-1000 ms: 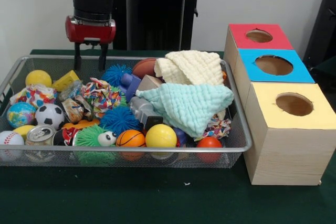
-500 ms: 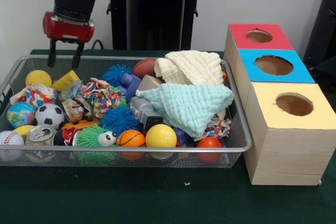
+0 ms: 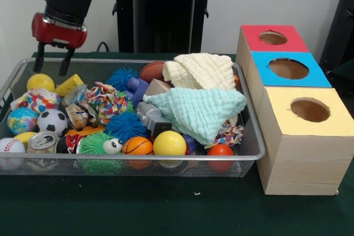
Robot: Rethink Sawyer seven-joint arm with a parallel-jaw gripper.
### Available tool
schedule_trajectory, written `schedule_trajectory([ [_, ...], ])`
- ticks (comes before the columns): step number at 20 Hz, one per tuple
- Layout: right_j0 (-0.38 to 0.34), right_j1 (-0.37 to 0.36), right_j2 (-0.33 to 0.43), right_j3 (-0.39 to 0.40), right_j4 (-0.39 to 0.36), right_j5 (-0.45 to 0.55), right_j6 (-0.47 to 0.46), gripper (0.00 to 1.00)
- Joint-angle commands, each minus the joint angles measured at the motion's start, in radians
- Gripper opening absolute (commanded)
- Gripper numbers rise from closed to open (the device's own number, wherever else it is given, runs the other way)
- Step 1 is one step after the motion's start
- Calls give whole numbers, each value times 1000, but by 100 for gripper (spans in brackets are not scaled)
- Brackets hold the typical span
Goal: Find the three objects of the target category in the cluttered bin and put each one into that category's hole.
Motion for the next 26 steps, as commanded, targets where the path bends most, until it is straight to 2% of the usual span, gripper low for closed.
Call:
schedule_trajectory([
  [1,71,94,-124,-117,82,-75,292,100],
  [4,28,53,-71,-69,147,-29,245,100],
  [10,59,69,-109,-82,199,-38,222,100],
  [17,55,57,-96,-63,250,-13,178,100],
  [26,-75,-10,67,46,354,18,132,100],
])
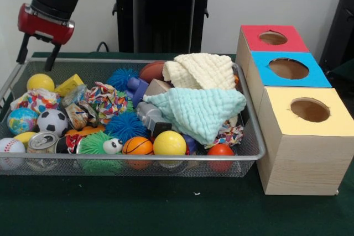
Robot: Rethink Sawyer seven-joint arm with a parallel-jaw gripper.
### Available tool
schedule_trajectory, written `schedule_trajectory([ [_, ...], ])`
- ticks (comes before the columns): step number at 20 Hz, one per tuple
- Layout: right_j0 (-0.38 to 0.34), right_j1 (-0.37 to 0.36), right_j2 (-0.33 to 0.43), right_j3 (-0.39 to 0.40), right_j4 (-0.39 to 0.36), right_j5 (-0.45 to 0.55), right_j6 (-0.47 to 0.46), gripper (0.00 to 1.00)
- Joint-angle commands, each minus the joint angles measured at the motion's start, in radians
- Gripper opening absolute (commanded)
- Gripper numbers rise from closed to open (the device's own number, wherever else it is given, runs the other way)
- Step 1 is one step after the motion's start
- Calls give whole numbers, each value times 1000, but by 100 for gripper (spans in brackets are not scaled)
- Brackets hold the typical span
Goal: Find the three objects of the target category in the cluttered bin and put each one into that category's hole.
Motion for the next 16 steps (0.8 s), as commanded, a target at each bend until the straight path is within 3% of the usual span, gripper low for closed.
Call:
schedule_trajectory([
  [1,-73,-27,170,69,98,37,124,100],
  [16,-70,-75,184,129,164,72,107,100],
])
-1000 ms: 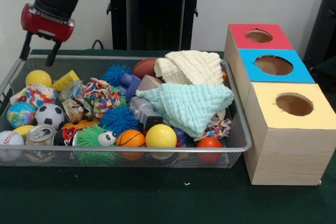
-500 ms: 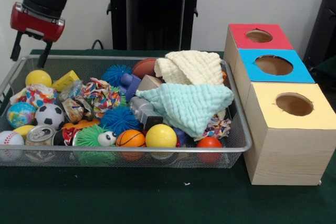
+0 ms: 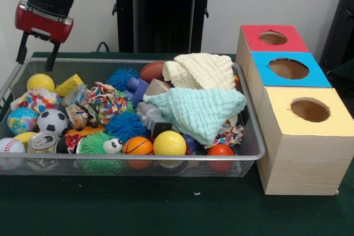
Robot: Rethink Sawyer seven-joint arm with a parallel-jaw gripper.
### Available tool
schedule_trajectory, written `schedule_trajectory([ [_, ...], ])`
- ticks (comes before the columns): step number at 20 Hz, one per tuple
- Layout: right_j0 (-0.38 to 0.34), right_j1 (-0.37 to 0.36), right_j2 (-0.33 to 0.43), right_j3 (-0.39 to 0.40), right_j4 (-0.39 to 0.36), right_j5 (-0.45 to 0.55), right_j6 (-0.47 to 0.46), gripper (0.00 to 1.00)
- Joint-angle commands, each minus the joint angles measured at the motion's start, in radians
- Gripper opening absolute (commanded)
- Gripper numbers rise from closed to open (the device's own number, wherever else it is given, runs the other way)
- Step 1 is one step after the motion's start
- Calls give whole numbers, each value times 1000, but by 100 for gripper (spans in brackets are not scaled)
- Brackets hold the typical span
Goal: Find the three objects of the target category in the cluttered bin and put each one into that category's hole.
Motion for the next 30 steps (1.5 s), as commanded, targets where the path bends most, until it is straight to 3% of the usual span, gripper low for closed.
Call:
schedule_trajectory([
  [1,1,-20,108,88,64,73,107,100],
  [14,-20,-15,135,110,97,50,103,100],
  [30,-40,15,148,104,72,-3,102,100],
])
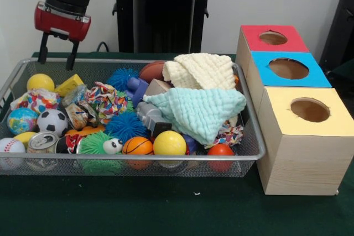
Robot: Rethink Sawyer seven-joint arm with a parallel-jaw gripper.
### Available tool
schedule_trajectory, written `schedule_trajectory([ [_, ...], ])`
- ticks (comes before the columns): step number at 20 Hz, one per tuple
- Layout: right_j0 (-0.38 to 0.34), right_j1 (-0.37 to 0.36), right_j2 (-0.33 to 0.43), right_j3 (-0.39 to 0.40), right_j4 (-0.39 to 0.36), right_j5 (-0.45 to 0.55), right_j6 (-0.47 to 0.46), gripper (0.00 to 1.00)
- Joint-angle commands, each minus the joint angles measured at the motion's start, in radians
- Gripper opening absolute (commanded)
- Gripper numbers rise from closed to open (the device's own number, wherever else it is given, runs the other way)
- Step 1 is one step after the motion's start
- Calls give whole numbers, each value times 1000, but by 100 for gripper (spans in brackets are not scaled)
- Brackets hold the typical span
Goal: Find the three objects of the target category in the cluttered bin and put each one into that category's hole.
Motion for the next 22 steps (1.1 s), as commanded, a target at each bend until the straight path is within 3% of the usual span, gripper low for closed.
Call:
schedule_trajectory([
  [1,-16,43,97,24,17,-4,101,100],
  [22,-96,80,198,64,34,-86,152,100],
])
